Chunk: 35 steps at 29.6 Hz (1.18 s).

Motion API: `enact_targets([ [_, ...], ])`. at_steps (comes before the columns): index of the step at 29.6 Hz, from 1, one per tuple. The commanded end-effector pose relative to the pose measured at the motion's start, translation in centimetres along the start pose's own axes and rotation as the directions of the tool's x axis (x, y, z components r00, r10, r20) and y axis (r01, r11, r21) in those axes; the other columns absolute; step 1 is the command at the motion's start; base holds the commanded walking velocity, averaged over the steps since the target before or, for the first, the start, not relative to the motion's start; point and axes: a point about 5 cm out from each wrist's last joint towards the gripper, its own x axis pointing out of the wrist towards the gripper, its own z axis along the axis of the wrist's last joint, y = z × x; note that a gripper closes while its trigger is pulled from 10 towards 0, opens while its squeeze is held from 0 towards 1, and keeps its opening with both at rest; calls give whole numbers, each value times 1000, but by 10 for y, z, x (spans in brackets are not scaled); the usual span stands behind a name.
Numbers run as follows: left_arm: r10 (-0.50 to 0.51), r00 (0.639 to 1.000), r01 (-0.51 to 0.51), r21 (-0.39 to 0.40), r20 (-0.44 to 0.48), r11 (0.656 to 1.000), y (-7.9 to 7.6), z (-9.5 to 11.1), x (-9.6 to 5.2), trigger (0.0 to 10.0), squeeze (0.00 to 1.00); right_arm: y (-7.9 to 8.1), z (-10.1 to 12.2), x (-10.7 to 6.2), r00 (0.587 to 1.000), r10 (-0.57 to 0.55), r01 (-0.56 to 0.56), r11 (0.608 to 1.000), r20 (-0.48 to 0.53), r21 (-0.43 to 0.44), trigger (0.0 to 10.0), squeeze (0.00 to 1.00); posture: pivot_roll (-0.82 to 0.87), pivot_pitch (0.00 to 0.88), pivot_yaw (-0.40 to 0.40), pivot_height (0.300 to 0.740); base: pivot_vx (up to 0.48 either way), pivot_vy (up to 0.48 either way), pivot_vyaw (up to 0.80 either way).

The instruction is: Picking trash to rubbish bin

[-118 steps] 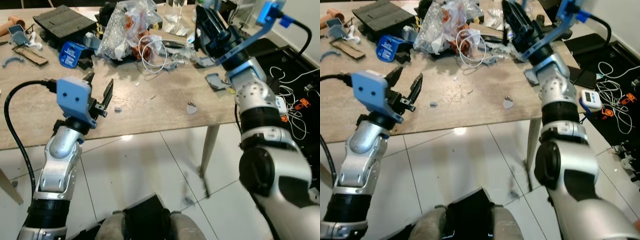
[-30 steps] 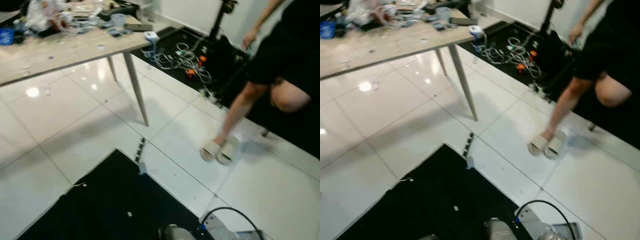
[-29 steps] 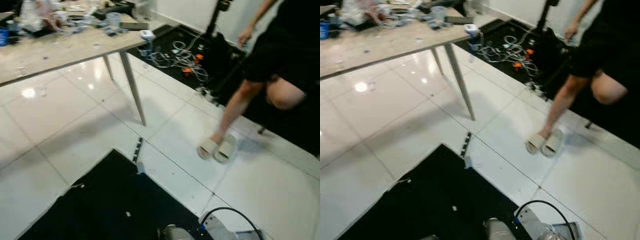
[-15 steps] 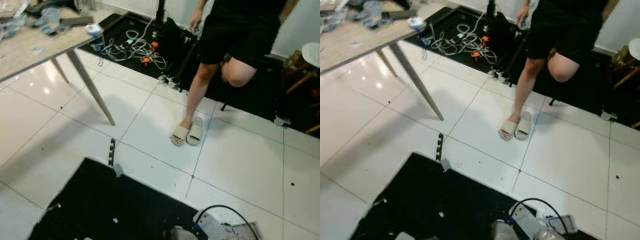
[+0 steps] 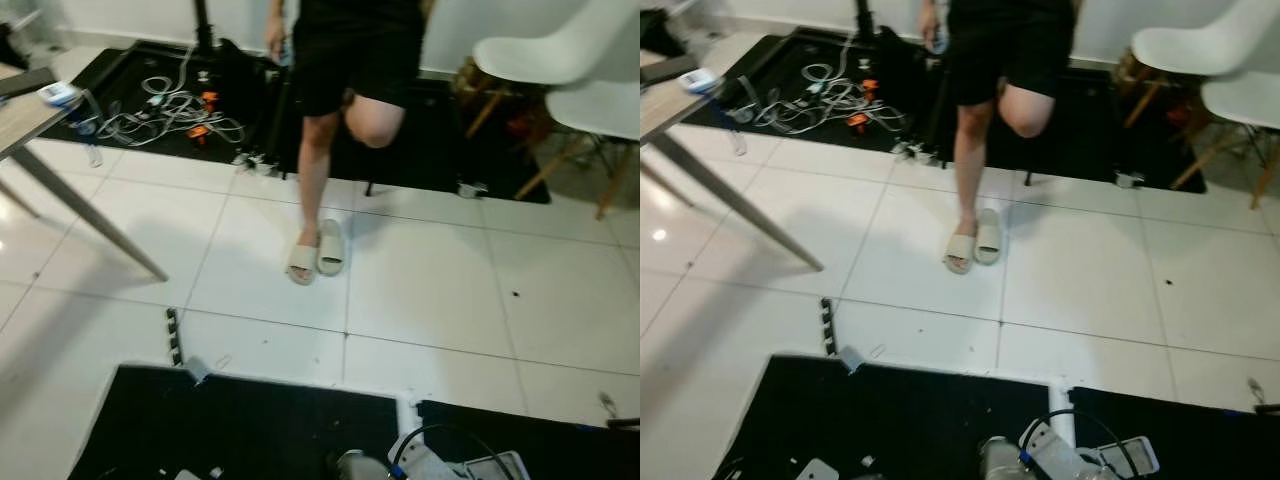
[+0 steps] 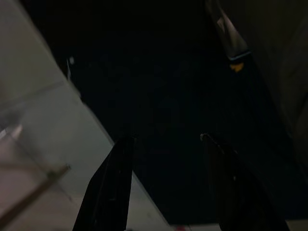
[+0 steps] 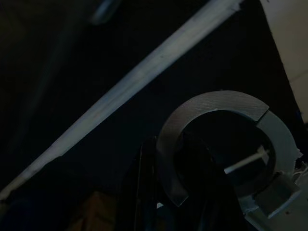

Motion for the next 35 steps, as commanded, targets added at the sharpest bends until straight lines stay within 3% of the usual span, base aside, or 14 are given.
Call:
enact_targets([
  [1, -86, 994, 85, 11, 67, 996, -23, 19, 1, 10000, 0, 8, -4, 1, 1000, 19, -19, 1000, -14, -9, 10000, 0, 59, 149, -57, 740, 0, 0, -800],
  [5, -87, 993, 87, 8, 86, 996, -21, 30, 1, 10000, 0, 8, 0, 1, 1000, 21, -21, 1000, -10, -23, 10000, 0, 59, 149, -57, 740, 0, 0, -800],
  [15, -72, 994, 72, 5, 84, 997, -22, 21, 1, 10000, 0, 8, 4, 2, 1000, 22, -22, 999, -6, -34, 10000, 0, 59, 153, -61, 740, 0, 0, -800],
  [17, -16, 994, 29, -120, 106, 992, -15, 24, 1, 10000, 0, 8, 5, 2, 1000, 21, -21, 999, -4, -28, 10000, 0, 58, 155, -56, 740, 0, 0, -800],
  [18, -16, 994, 29, -120, 106, 992, -15, 24, 1, 10000, 0, 8, 5, 2, 1000, 21, -21, 999, -4, -28, 10000, 0, 58, 155, -56, 740, 0, 0, -800],
  [19, 80, 991, -40, -343, 104, 938, 0, 24, 0, 10000, 0, 7, 6, 1, 1000, 19, -19, 999, -3, -25, 10000, 0, 58, 155, -56, 740, 0, 0, -800],
  [20, 204, 977, -116, -656, 60, 746, 23, 19, -1, 10000, 0, 7, 6, 1, 1000, 17, -17, 1000, -2, -22, 10000, 0, 63, 157, -61, 740, 0, 0, -800],
  [22, 252, 968, -143, -787, 17, 601, 36, 10, -3, 10000, 0, 6, 6, 1, 1000, 17, -17, 1000, -4, -26, 10000, 0, 63, 157, -61, 740, 0, 0, -800],
  [23, 252, 968, -143, -787, 17, 601, 36, 10, -3, 10000, 0, 6, 6, 1, 1000, 17, -17, 1000, -4, -26, 10000, 0, 63, 157, -61, 740, 0, 0, -800],
  [24, 257, 966, -152, -822, -6, 549, 40, 4, -4, 10000, 0, 4, 4, 1, 1000, 16, -16, 1000, -7, -25, 10000, 0, 63, 157, -61, 740, 0, 0, -800],
  [26, 247, 968, -161, -856, -40, 492, 42, -5, -5, 10000, 0, 3, 3, 1, 1000, 13, -13, 1000, -9, -24, 10000, 0, 63, 157, -61, 740, 0, 0, -800],
  [27, 247, 968, -161, -856, -40, 492, 42, -5, -5, 10000, 0, 3, 3, 1, 1000, 13, -13, 1000, -9, -24, 10000, 0, 63, 157, -61, 740, 0, 0, -800],
  [29, 227, 971, -160, -896, -68, 415, 39, -11, -4, 10000, 0, 1, 3, 0, 1000, 8, -9, 1000, -7, -20, 10000, 0, 63, 157, -61, 740, 0, 0, -800],
  [35, 135, 987, -138, -904, -90, 405, 11, -15, -2, 10000, 0, 1, 2, 0, 1000, 11, -12, 1000, -8, -25, 10000, 0, 68, 159, -57, 740, 0, 0, -800],
])
